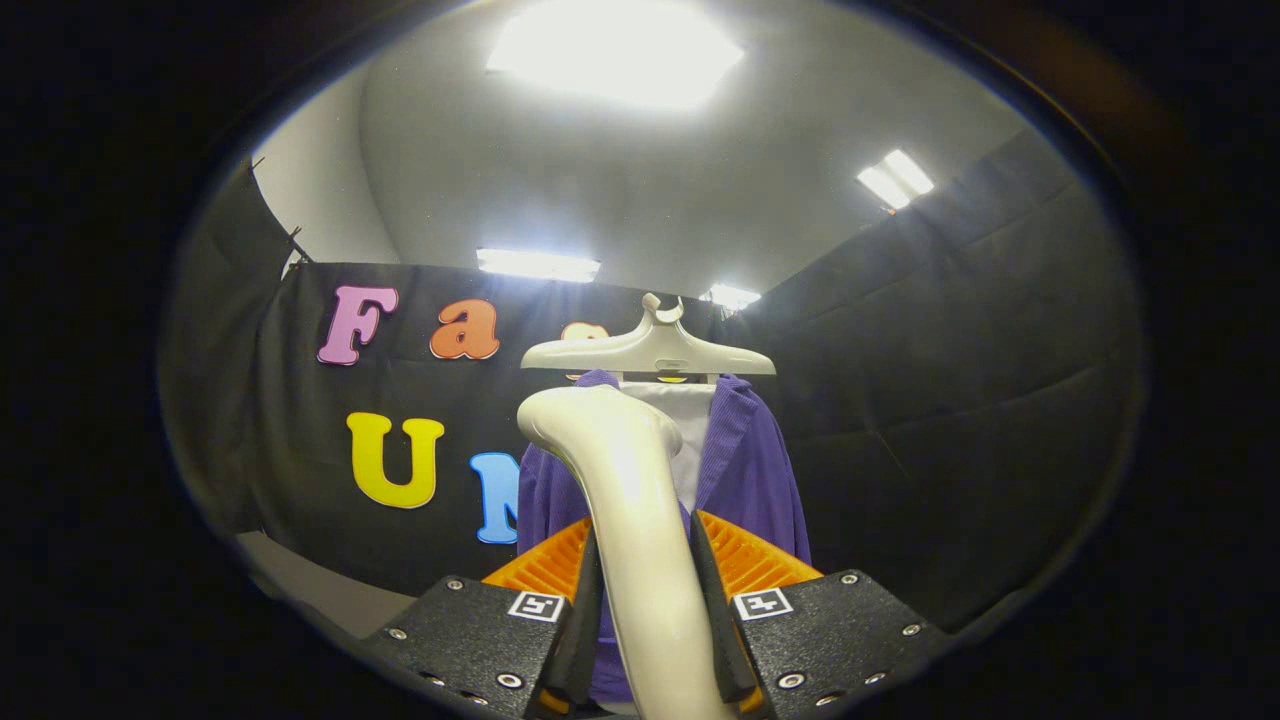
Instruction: Iron the clothes twice with a garment steamer, once on the left side and once on the right side.
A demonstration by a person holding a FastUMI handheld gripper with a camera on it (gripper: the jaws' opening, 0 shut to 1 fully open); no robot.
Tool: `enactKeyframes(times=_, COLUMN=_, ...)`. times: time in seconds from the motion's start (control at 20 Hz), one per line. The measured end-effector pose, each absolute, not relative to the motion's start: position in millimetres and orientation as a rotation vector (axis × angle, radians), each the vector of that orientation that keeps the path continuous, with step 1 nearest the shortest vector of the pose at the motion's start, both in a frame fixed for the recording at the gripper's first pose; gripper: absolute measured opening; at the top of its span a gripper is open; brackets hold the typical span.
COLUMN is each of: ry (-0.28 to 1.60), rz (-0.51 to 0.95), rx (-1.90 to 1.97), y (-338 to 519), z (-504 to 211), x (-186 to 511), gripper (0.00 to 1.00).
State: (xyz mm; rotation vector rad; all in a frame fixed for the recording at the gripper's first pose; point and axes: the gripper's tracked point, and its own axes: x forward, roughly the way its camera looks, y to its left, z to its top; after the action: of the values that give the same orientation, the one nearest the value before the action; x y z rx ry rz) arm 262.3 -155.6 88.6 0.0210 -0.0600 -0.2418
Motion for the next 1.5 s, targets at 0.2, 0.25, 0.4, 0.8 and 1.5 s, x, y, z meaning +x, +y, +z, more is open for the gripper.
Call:
enactKeyframes(times=0.2, ry=-0.044, rz=-0.259, rx=0.003, y=-160.6, z=74.5, x=301.1, gripper=0.47)
enactKeyframes(times=0.25, ry=-0.042, rz=-0.263, rx=-0.001, y=-161.6, z=70.0, x=308.4, gripper=0.47)
enactKeyframes(times=0.4, ry=-0.018, rz=-0.272, rx=-0.004, y=-164.0, z=51.5, x=325.9, gripper=0.47)
enactKeyframes(times=0.8, ry=0.109, rz=-0.288, rx=-0.023, y=-161.6, z=-15.0, x=344.5, gripper=0.47)
enactKeyframes(times=1.5, ry=0.333, rz=-0.281, rx=0.006, y=-153.4, z=-135.3, x=276.5, gripper=0.48)
